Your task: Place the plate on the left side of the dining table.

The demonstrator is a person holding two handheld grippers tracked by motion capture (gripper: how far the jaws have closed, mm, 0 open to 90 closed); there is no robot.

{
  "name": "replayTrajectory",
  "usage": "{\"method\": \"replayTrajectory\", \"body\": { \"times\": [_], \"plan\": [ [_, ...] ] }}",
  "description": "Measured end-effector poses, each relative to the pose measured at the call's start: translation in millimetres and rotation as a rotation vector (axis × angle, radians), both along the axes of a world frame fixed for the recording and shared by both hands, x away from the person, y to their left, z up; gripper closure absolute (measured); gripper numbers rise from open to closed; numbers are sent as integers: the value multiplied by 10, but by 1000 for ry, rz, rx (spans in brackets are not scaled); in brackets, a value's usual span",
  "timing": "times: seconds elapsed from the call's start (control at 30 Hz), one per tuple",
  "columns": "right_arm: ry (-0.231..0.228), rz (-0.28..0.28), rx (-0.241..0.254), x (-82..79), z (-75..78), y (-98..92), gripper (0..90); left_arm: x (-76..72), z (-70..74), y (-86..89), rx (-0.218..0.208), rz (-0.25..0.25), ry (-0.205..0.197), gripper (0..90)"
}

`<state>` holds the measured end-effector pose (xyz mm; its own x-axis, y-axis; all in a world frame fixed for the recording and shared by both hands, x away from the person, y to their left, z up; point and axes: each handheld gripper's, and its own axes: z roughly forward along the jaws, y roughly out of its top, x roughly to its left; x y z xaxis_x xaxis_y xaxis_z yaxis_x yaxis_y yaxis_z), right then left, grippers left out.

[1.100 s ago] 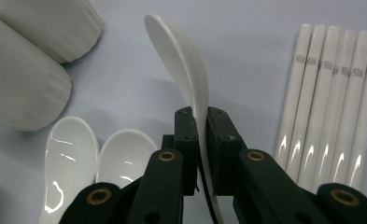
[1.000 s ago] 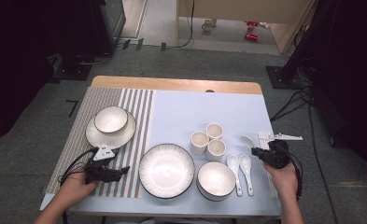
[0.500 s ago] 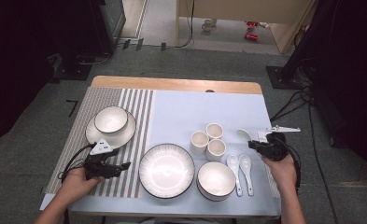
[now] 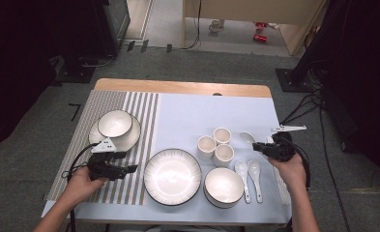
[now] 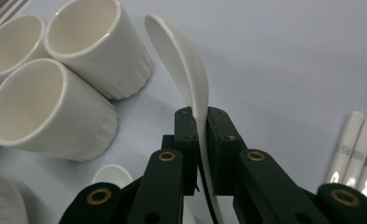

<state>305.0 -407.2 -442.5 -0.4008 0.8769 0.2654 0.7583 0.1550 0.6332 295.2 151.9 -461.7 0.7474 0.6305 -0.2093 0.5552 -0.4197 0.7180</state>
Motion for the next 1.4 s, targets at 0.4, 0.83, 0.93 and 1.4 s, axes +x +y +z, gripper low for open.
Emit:
{"method": "replayTrajectory", "body": {
  "times": [0.4,0.83,0.93,1.4],
  "plan": [
    [0,96,3,142,88,109,839,202,138,-71,-21,-81,4,258],
    [-16,196,29,218,229,254,839,380,289,-267,-72,-139,8,356],
    [-18,228,21,249,281,301,839,417,320,-309,-75,-148,7,372],
    [-26,314,12,376,425,555,839,582,440,-482,-77,-222,-12,424]
  ]
}}
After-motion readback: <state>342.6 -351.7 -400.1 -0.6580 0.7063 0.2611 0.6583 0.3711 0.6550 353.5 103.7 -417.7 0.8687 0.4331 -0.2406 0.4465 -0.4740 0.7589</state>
